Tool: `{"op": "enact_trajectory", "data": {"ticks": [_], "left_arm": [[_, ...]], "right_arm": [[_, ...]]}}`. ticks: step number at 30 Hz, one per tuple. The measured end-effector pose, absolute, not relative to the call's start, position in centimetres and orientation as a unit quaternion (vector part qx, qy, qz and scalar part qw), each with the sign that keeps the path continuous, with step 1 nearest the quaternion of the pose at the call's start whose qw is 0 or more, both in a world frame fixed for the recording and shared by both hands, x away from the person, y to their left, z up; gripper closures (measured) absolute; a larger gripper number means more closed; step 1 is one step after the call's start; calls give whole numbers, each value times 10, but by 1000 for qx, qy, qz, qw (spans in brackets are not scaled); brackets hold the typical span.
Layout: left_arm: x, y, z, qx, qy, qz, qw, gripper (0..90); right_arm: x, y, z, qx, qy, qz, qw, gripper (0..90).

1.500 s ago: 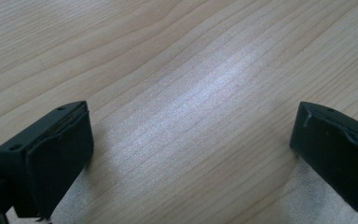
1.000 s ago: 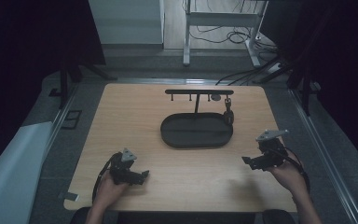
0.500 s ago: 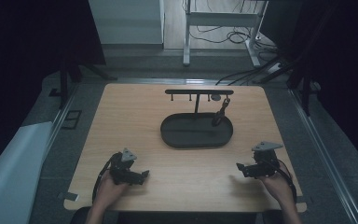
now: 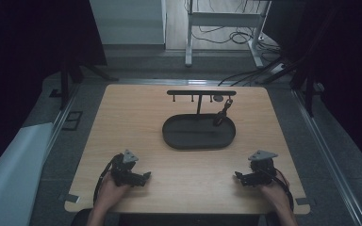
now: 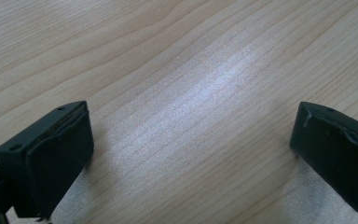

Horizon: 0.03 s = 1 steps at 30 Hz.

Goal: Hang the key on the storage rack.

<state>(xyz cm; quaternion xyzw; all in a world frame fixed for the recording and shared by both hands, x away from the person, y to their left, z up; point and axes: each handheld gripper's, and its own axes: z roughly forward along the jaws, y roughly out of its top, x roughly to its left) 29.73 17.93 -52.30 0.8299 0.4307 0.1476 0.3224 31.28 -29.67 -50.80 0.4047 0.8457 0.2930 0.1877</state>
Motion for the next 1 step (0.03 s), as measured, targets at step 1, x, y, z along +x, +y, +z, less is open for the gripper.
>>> {"op": "enact_trajectory", "data": {"ticks": [1], "left_arm": [[297, 179, -523, 830, 431, 148, 322, 0]], "right_arm": [[313, -297, -508, 404, 846, 293, 188, 36]]}}
